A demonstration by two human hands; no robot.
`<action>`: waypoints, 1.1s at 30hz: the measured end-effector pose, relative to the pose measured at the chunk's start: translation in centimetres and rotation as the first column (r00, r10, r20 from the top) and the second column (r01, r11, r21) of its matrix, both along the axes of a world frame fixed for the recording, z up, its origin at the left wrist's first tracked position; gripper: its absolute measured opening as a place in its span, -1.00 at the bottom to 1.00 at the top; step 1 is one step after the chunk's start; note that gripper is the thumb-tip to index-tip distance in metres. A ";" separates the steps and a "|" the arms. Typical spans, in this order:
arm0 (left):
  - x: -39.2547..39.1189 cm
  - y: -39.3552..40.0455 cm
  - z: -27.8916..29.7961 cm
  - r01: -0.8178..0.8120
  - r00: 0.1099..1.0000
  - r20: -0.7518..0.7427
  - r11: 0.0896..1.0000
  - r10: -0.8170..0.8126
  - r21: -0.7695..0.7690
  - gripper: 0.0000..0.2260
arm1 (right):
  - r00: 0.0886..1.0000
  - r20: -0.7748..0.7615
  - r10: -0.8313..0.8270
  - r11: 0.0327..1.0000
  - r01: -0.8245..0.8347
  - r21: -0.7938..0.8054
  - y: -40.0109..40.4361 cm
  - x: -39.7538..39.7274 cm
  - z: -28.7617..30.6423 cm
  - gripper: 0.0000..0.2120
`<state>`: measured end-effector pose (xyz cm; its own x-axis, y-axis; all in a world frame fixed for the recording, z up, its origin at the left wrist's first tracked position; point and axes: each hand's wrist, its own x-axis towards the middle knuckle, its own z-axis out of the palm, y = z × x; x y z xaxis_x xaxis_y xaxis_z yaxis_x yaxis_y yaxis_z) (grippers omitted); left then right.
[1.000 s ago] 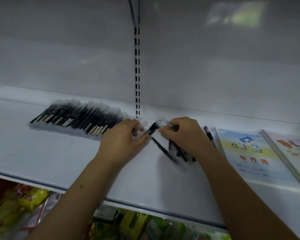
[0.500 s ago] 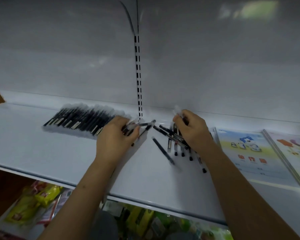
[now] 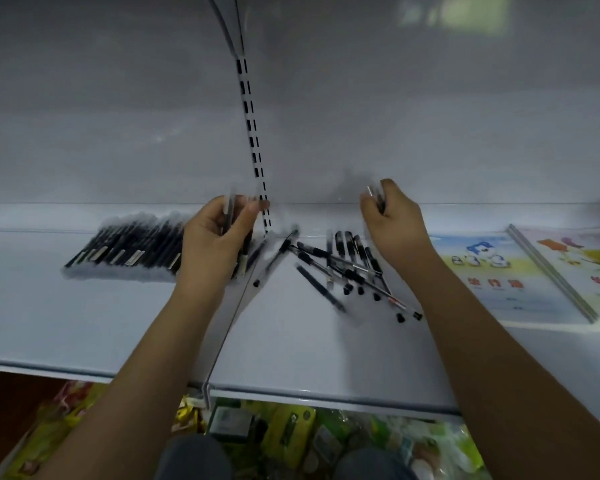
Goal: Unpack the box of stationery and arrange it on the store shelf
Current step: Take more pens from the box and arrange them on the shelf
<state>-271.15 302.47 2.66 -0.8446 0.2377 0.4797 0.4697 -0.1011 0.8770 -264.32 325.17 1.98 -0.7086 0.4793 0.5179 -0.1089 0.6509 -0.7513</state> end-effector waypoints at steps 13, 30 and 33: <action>0.5 2.3 -3.2 0.114 0.863 -0.162 0.496 -0.478 -0.861 -0.84 | 0.945 0.311 -0.104 0.943 -0.006 0.332 1.3 -0.5 -1.6 -0.62; -3.4 3.1 -1.6 0.200 0.921 0.315 0.972 -0.230 0.127 -0.65 | 0.955 0.294 -0.048 0.977 -0.016 0.212 0.5 -1.4 -1.4 -0.70; -3.7 3.1 -2.3 0.185 0.899 0.336 0.940 -0.279 0.285 -0.73 | 0.926 0.374 -0.060 0.980 -0.016 0.197 0.1 -3.0 -0.8 -0.69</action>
<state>-274.86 305.58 0.32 -0.9055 0.3663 0.2141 0.0562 -0.3967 0.9162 -267.33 325.24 1.18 -0.8596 0.4144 0.2990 0.1726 0.7861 -0.5935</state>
